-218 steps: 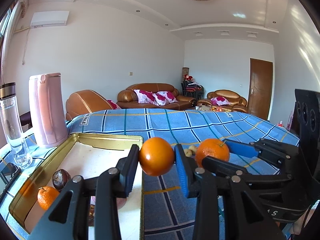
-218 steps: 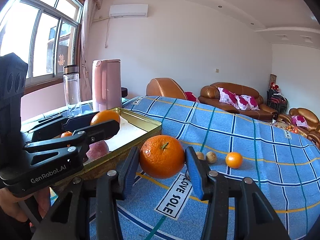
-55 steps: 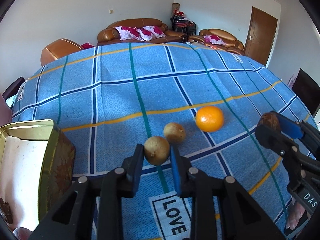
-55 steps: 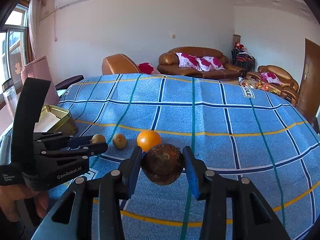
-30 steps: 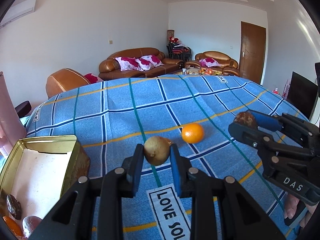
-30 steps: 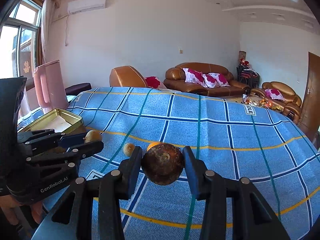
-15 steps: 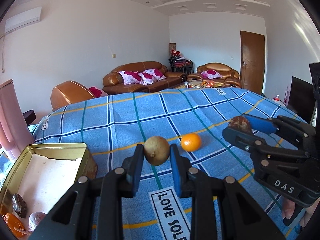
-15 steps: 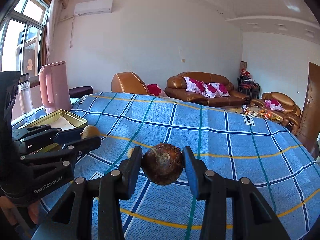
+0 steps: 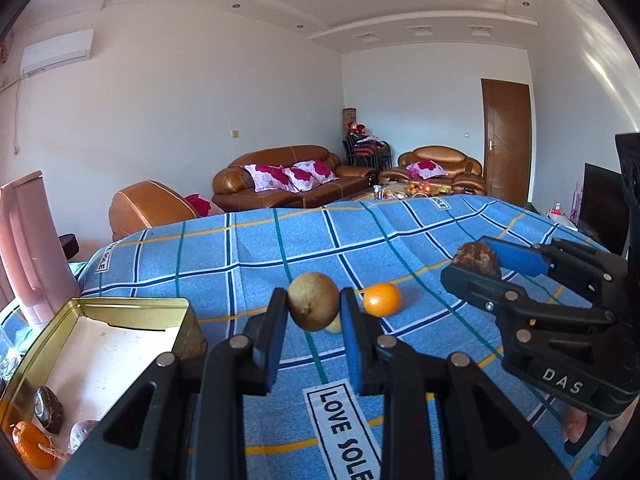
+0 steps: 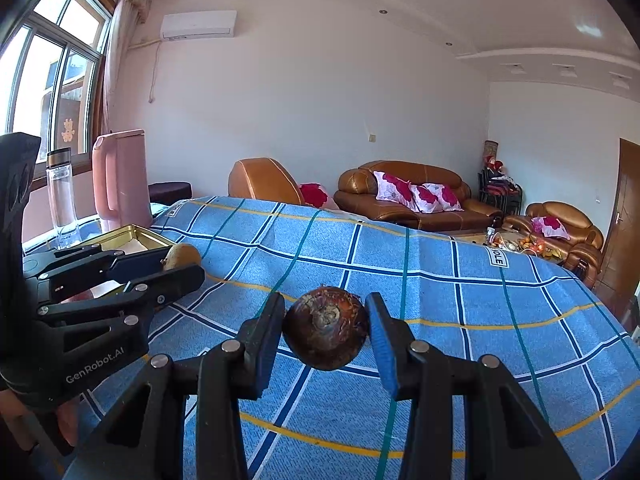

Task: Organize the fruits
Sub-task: 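Lift and carry the tan fruit and brown round fruit over the tin tray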

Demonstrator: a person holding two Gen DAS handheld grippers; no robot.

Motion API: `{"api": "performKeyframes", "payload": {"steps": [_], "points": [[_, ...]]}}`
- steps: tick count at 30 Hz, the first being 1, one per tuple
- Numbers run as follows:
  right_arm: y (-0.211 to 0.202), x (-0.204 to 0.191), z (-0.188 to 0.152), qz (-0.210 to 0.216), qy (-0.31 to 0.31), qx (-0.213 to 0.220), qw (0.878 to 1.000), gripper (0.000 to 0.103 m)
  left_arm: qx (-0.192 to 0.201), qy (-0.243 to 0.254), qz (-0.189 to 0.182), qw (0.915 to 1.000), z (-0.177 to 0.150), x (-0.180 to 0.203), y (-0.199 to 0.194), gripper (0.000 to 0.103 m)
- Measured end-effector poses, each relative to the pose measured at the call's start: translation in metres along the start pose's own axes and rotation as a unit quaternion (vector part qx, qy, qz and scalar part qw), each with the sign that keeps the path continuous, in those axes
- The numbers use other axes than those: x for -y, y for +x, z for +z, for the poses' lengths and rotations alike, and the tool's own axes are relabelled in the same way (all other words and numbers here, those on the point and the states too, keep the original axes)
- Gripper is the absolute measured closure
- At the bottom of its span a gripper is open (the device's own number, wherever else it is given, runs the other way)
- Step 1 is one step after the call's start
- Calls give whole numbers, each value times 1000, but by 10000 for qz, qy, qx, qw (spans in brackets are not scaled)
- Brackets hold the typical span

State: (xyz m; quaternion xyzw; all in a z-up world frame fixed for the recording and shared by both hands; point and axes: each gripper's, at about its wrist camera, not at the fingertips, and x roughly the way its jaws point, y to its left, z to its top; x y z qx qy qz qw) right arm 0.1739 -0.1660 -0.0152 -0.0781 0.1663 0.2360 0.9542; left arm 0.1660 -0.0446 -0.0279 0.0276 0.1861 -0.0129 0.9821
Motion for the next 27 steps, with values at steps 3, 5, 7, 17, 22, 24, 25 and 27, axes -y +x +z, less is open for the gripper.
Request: {"api": "performKeyframes", "payload": {"steps": [3, 5, 7, 17, 22, 24, 25, 27], "points": [[-3, -2, 0, 16, -22, 87, 10000, 59, 48, -24, 5, 10000, -1, 0, -3, 75], [-7, -3, -1, 18, -52, 138, 9999, 59, 89, -35, 13, 10000, -1, -1, -4, 75], [-9, -5, -1, 17, -96, 184, 9998, 59, 129, -42, 30, 9999, -1, -2, -6, 75], [-18, -14, -2, 41, -320, 348, 9989, 59, 192, -100, -4, 9998, -5, -3, -13, 75], [-21, -18, -4, 31, -435, 397, 9983, 59, 161, -202, -65, 9996, -4, -8, -12, 75], [-22, -20, -4, 9, -486, 405, 9980, 59, 160, -213, -64, 9996, -5, -9, -12, 75], [-22, -22, -4, 1, -502, 405, 9979, 59, 166, -212, -72, 9996, -5, -10, -13, 75], [-23, -24, -4, -22, -535, 413, 9977, 59, 158, -212, -84, 9996, -4, -10, -14, 75]]}}
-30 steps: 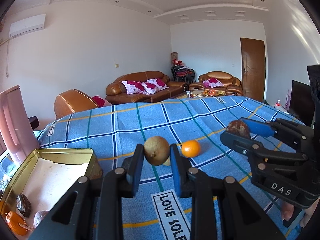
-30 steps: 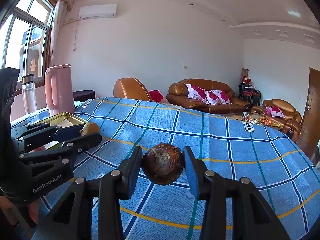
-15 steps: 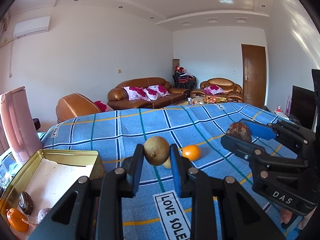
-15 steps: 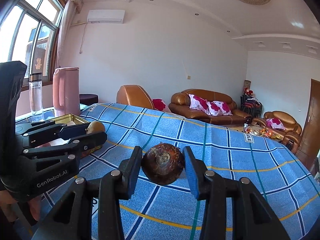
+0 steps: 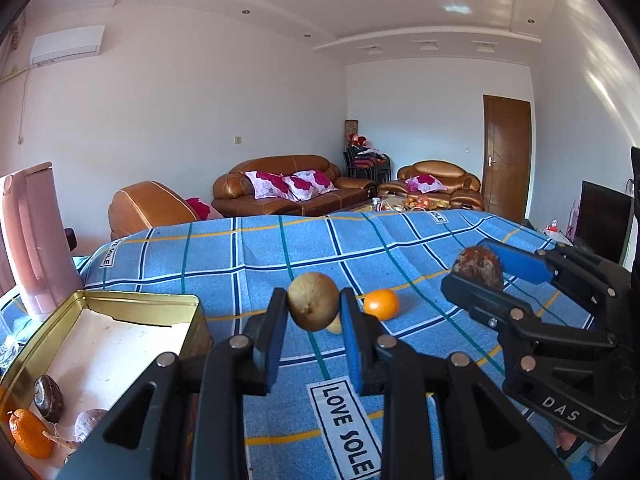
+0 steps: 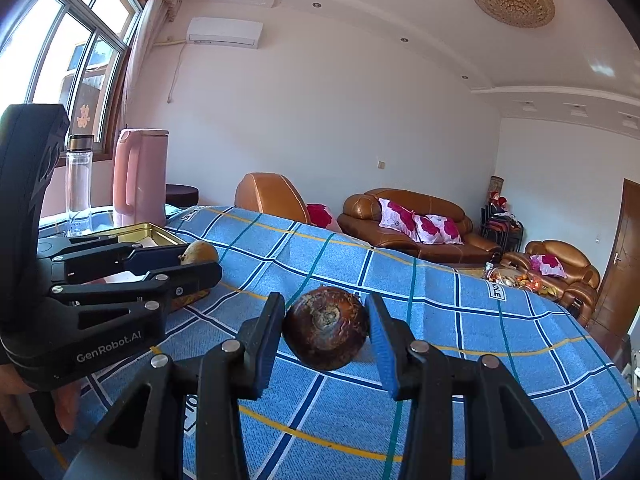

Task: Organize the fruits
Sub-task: 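Lift and carry the tan fruit and brown round fruit over the tin tray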

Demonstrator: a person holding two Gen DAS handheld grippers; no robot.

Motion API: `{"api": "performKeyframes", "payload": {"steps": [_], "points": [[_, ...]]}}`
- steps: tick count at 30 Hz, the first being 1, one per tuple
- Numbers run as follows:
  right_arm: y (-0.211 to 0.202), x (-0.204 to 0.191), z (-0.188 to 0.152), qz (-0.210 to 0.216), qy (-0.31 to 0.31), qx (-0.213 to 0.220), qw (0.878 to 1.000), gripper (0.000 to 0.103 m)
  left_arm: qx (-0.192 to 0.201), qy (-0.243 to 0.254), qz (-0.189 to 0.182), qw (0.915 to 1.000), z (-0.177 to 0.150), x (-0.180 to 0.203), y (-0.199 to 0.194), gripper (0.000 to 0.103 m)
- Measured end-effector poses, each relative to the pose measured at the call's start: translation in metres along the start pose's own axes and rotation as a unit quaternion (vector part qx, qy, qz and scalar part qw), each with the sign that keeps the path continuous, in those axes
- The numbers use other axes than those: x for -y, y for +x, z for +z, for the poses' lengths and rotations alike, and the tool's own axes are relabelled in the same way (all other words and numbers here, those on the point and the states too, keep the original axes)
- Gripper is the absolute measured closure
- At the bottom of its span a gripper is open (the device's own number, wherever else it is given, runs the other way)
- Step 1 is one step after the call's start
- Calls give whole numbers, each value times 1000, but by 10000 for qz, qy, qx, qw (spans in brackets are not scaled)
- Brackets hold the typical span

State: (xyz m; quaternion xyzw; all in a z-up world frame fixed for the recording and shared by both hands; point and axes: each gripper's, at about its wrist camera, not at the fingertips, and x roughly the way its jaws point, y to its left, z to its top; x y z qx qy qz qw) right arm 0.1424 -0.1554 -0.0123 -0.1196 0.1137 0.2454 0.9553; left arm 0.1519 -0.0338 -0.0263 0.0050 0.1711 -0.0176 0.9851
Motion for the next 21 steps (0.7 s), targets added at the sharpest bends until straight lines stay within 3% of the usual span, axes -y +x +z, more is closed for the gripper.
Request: {"api": "performKeyframes", "payload": {"steps": [12, 21], "points": [[3, -18, 2, -77, -437, -127, 9989, 59, 25, -40, -65, 10000, -4, -6, -16, 75], [-1, -16, 1, 214, 28, -280, 9994, 59, 92, -89, -114, 9999, -8, -15, -32, 75]]}}
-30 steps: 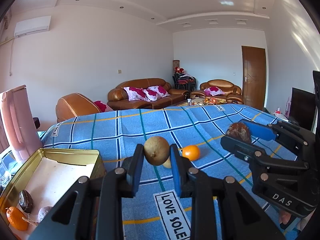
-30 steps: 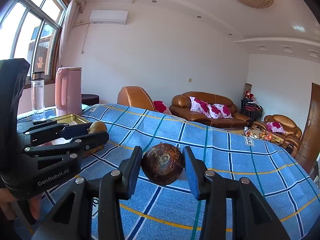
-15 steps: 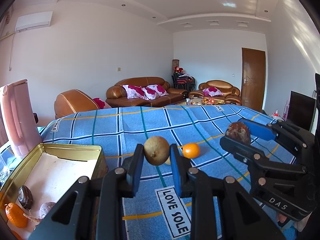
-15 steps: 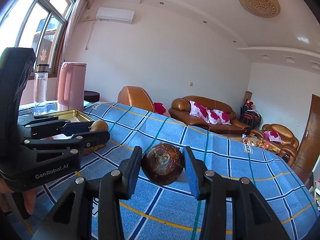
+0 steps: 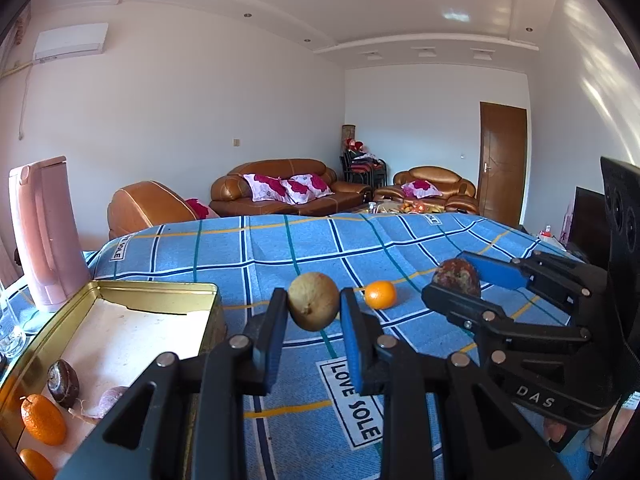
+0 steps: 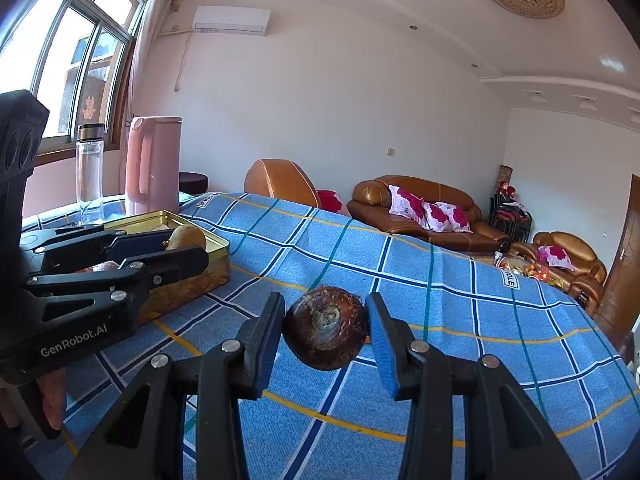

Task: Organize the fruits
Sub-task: 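Lift and carry the tan fruit and brown round fruit over the tin tray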

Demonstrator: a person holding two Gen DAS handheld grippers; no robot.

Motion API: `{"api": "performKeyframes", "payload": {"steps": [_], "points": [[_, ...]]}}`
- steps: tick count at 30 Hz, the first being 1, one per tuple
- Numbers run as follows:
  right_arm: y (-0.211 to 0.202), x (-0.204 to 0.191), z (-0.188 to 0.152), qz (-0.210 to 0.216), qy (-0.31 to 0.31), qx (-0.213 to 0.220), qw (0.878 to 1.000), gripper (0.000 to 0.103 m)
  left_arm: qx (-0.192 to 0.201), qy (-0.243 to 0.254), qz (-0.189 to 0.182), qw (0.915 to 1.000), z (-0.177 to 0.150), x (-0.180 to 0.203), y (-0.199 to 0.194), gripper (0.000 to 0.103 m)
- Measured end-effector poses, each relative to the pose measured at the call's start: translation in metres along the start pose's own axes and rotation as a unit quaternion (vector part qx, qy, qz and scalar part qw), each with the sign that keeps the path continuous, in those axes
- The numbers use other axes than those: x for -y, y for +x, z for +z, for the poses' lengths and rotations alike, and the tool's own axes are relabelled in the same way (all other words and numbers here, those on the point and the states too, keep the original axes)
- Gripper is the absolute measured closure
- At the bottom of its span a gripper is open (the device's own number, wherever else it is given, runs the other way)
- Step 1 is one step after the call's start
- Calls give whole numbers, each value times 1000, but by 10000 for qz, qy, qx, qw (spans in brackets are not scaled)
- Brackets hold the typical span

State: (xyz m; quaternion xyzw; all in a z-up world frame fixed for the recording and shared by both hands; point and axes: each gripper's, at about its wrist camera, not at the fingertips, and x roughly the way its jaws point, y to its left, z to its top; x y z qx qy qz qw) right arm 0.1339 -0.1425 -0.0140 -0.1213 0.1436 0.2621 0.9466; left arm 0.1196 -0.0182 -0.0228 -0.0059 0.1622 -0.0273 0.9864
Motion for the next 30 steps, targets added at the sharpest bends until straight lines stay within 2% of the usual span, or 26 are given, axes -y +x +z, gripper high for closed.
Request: {"api": "performKeyframes", "payload": {"steps": [16, 30], "points": [[-8, -35, 4, 369, -83, -2, 9993, 59, 110, -104, 18, 9999, -4, -18, -24, 75], [-9, -71, 23, 799, -218, 99, 9965, 59, 119, -164, 250, 9995, -2, -46, -51, 75]]}}
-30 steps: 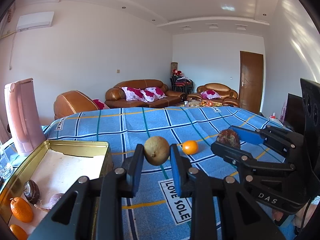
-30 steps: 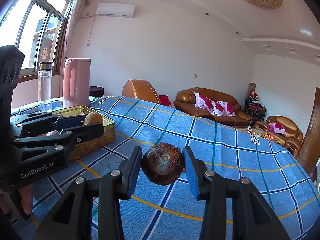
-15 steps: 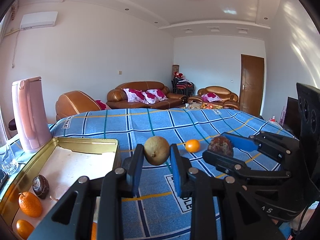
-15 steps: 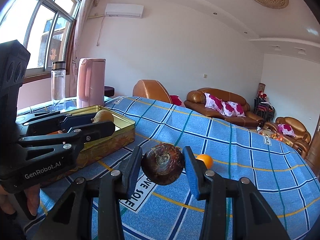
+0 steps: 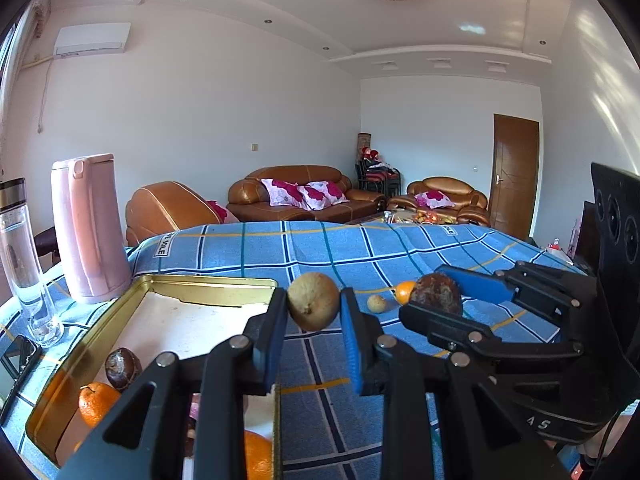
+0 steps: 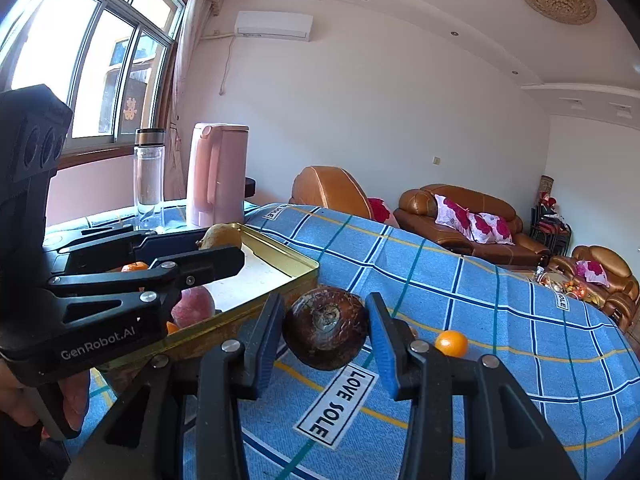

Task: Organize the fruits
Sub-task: 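Lift and carry the tan fruit and brown round fruit over the tin tray, then lower the tan fruit and brown fruit into the tin tray and open both grippers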

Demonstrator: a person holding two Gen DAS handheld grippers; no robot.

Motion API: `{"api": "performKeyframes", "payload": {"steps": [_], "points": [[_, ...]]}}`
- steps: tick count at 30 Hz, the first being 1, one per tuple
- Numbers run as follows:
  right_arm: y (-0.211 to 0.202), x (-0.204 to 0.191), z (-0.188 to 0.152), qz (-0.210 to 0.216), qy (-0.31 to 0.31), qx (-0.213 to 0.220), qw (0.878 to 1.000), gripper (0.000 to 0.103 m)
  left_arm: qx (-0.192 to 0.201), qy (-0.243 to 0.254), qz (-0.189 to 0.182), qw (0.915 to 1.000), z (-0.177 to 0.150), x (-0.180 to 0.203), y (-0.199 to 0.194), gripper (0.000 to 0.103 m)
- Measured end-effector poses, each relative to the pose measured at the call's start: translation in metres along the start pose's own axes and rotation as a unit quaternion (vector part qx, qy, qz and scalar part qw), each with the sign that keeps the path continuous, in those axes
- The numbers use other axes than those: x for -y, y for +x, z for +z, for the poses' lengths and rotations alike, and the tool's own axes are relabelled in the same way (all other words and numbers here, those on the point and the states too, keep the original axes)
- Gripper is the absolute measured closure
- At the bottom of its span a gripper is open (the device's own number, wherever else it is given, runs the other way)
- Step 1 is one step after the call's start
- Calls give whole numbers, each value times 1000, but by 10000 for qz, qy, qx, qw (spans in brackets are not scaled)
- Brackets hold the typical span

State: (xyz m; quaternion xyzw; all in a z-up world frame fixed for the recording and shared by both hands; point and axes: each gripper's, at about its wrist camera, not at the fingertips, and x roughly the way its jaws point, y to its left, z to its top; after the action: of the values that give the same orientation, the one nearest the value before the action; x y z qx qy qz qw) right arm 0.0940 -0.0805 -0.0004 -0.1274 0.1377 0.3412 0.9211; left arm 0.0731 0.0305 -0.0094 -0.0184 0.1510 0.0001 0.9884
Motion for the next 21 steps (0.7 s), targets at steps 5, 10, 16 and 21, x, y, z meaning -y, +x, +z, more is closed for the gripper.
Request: {"api": "performKeyframes", "payload": {"steps": [5, 10, 16, 21], "points": [[5, -17, 7, 147, -109, 38, 9998, 59, -34, -19, 135, 9999, 0, -11, -4, 75], [9, -31, 11, 264, -202, 52, 9994, 59, -49, -51, 289, 9996, -3, -24, -8, 75], [14, -44, 17, 416, -293, 59, 9987, 59, -89, -117, 459, 9988, -7, -43, -13, 75], [19, -58, 19, 573, -342, 44, 9978, 59, -162, -192, 621, 9978, -11, -58, -16, 75]]}}
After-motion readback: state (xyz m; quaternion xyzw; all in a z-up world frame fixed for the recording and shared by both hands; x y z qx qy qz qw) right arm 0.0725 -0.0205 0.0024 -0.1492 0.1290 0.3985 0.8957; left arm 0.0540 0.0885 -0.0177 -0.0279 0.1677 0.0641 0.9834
